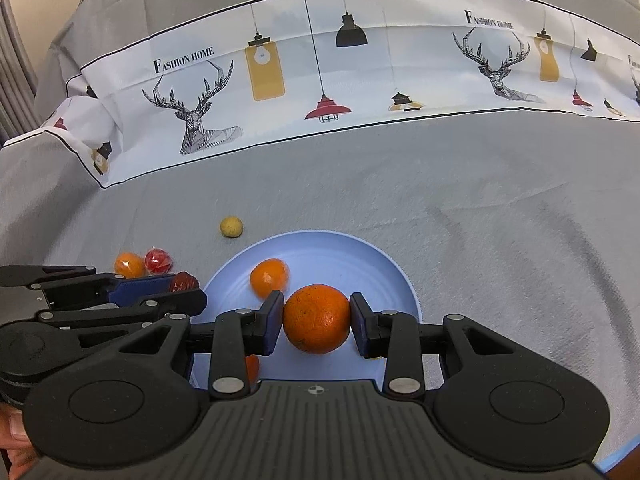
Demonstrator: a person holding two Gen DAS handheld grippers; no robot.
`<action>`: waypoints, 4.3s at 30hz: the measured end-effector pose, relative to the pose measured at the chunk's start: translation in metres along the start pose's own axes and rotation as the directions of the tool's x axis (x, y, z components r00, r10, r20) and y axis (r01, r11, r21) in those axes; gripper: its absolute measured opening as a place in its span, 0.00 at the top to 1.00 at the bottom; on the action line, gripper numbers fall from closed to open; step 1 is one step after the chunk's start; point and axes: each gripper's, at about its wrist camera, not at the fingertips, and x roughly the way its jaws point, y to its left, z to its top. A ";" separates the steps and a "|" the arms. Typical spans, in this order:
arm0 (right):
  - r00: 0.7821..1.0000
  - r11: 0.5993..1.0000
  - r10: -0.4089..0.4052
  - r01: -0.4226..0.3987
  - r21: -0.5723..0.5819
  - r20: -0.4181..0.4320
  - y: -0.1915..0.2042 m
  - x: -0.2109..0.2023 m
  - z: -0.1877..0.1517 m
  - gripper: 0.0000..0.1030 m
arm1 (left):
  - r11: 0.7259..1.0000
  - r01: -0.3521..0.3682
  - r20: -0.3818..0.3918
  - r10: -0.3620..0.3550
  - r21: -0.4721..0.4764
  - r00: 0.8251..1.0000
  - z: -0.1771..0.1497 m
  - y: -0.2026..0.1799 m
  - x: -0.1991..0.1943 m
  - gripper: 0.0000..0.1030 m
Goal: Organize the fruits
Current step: 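Open the right tool dropping the mandarin while the left tool releases the date onto the plate, then grasp a plastic-wrapped orange with the left tool while the right tool grasps another dark date, then carry the wrapped orange in the left tool while the right tool carries the date over the plate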
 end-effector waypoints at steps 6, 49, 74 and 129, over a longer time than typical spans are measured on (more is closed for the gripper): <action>1.000 1.000 -0.002 0.002 -0.001 -0.005 0.000 0.001 0.000 0.64 | 1.000 0.000 -0.001 0.000 -0.001 1.000 0.000 0.001 0.000 0.78; 0.998 1.000 -0.026 0.025 0.015 0.051 0.001 -0.007 0.005 0.52 | 0.982 -0.079 -0.008 0.079 -0.174 0.997 0.008 0.043 -0.007 0.81; 0.969 0.957 0.245 -0.244 -0.155 -0.016 0.117 0.041 0.020 0.79 | 0.786 -0.158 -0.213 0.035 -0.597 0.977 0.003 0.191 0.017 0.55; 0.972 0.955 0.201 -0.167 -0.246 0.123 0.105 -0.020 0.038 0.79 | 0.846 -0.205 -0.068 0.198 -0.493 0.978 0.005 0.169 -0.053 0.61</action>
